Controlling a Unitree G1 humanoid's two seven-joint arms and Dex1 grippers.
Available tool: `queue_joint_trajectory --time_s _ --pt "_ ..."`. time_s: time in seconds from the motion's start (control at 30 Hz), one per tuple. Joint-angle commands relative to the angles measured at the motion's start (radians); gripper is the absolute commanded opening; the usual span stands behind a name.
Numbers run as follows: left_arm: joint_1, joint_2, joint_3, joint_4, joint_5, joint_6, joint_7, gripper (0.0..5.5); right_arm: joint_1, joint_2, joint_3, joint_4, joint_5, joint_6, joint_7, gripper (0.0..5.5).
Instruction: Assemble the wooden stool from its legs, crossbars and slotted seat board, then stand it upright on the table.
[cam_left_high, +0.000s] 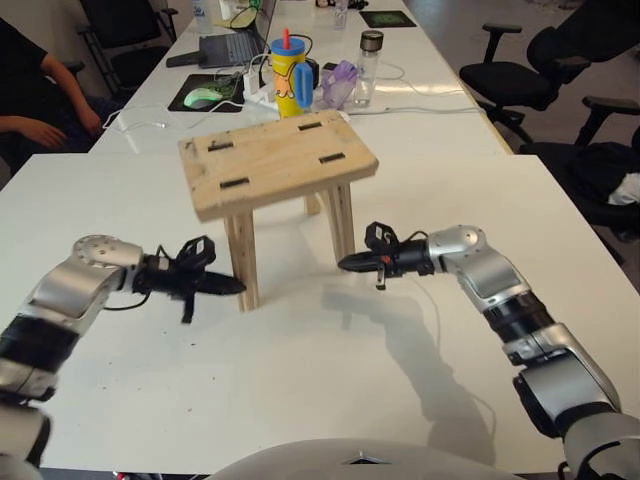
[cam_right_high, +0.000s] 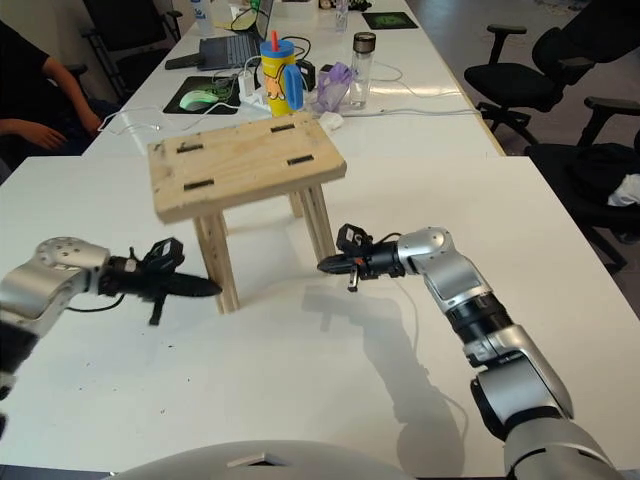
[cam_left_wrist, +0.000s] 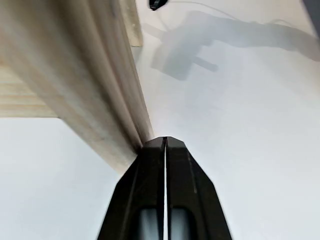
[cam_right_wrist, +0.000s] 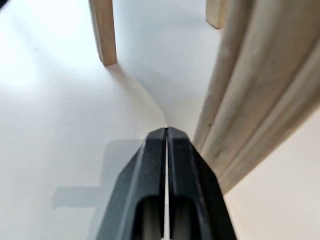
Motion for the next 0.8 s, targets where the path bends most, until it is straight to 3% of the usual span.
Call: queue_joint_trajectory --time_s 0.03,0.17,0.3,0.57,0.8 --pt "-0.575 -0.44 0.021 0.882 0.298 -0.26 0.776 0.01 -0.453 0.288 -0.036 0.719 -0.202 -0.303 -0.545 0.0" --pt "-0.608 -0.404 0.05 0.937 0.314 -0.282 0.879 0.01 -0.494 0.329 -0.064 0.779 -0.199 -0.339 -0.645 0.0" --pt "-0.509 -0.406 0.1 0.899 0.281 -0.369 0.81 0.01 -0.429 0.321 -0.109 0.775 -0.16 -0.405 -0.595 0.0" --pt "0.036 -0.494 0.239 0.259 0.169 -0.455 0.738 0.01 -0.167 0.233 -0.321 0.644 -0.043 -0.487 -0.498 0.0" --pt "-0.042 -0.666 0.362 0.219 0.051 -0.419 0.725 0.01 -0.069 0.274 -0.488 0.391 0.091 -0.349 -0.57 0.0"
